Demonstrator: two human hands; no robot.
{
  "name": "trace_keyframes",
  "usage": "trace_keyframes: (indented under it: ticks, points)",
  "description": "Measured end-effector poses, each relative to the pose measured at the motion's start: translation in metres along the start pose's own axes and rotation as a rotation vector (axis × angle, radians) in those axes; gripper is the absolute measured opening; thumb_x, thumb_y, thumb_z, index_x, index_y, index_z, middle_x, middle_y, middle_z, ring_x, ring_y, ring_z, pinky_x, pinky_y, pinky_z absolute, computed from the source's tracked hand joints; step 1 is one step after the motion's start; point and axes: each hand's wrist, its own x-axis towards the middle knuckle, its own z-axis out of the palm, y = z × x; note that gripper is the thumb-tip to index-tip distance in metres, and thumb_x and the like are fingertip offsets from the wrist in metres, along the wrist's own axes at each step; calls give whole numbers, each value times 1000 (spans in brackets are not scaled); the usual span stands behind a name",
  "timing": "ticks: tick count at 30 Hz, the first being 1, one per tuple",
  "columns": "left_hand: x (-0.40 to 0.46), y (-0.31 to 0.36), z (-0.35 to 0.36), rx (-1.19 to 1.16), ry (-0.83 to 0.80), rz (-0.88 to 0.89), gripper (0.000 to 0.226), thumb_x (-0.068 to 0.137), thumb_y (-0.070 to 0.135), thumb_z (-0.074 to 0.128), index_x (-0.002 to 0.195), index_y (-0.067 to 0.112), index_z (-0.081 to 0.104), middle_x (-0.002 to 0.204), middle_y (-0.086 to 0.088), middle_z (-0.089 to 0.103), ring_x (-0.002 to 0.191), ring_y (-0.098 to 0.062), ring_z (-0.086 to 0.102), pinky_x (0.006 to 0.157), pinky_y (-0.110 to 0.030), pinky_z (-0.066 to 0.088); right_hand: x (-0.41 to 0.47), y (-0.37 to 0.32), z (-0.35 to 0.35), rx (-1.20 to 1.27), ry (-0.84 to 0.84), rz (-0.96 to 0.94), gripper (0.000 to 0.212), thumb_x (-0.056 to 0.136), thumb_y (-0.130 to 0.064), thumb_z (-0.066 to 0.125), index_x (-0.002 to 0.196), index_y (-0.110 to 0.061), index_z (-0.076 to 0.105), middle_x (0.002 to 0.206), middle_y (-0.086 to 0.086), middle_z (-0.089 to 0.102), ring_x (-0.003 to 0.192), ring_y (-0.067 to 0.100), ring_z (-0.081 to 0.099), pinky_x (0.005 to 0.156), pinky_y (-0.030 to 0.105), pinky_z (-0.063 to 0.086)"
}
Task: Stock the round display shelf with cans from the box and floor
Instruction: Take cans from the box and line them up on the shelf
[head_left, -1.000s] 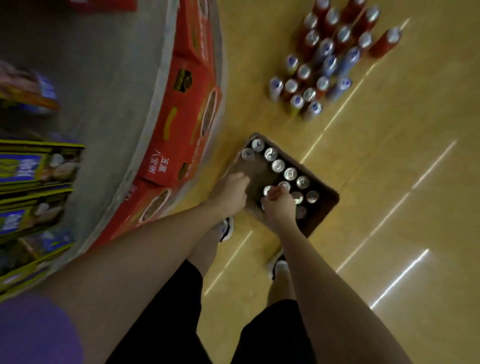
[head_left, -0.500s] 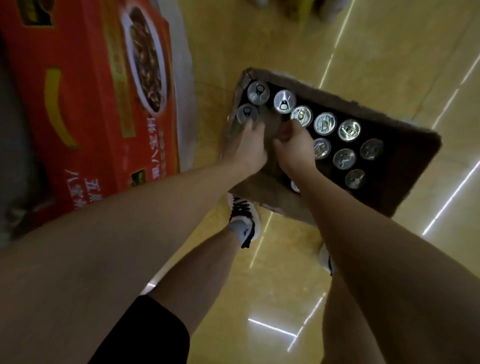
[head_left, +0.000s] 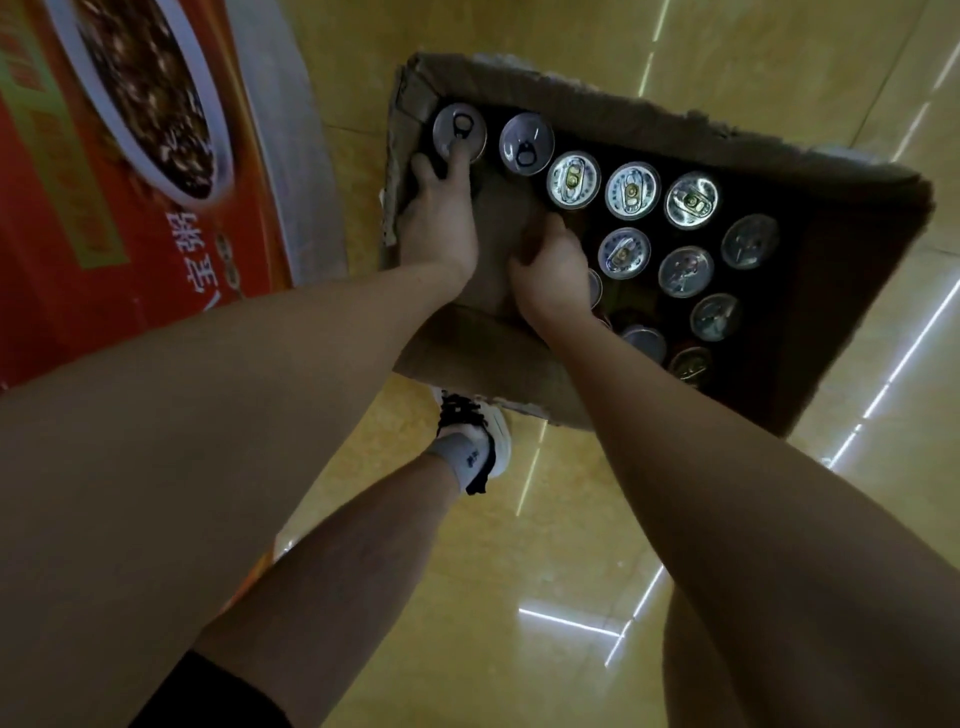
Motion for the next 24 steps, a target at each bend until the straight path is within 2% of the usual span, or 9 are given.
trace_keyframes:
  ticks: [5,8,11,13,16,19,22,24]
  points:
    - [-30,0,-12,-35,-53,39,67,82,26,74,137,25,35,132,-13,45,101,-36,63,73,-42,47,-26,8,-6,-62,-31,-35,36,83,-8,59,118,-4,52,119,15,54,104,30,54,77,29,37]
    - [-54,-5,-21,-55,-112,40,63,76,29,79,127,18,44,125,-10,48,108,-32,57,75,-42,46,-46,9,-14,-36,-31,-41,30,80,-5,57,110,-3,56,112,16,57,102,31,54,77,31,39]
    - [-83,-8,-36,-67,-100,55,54,73,33,80,117,14,54,118,-9,53,112,-32,48,85,-44,45,-71,-2,-30,-24,-37,-61,26,80,-3,55,107,-4,56,108,17,58,99,32,54,76,32,40]
    - [-104,-7,-49,-111,-108,41,52,73,31,82,114,13,56,116,-9,52,110,-33,48,86,-47,47,-90,-16,-45,-48,-68,-109,27,81,-3,54,108,-3,55,109,17,56,98,32,52,75,34,39]
    - [-138,-6,-79,-257,-95,5,49,72,21,83,111,10,56,115,-9,48,102,-36,55,79,-49,50,-120,-45,-77,-118,-125,-199,29,82,-6,57,111,-2,54,111,16,54,99,32,51,80,37,40]
    - [-172,-3,-130,-374,-62,-21,46,75,12,81,115,7,58,119,-9,49,101,-32,56,83,-42,49,-157,-77,-118,-203,-187,-290,38,79,-14,66,112,0,53,111,16,52,94,32,52,79,39,43]
    - [-207,0,-197,-429,-37,11,48,74,8,81,117,7,60,121,-10,49,100,-28,55,79,-34,45,-200,-112,-156,-284,-207,-381,33,81,-14,64,111,-2,53,113,17,53,98,38,54,79,45,46]
    - [-235,3,-247,-468,-4,21,48,72,6,81,115,7,60,119,-11,51,95,-23,51,75,-33,42,-232,-141,-182,-355,-242,-427,35,83,-22,65,112,-6,53,113,15,54,98,37,54,74,44,45]
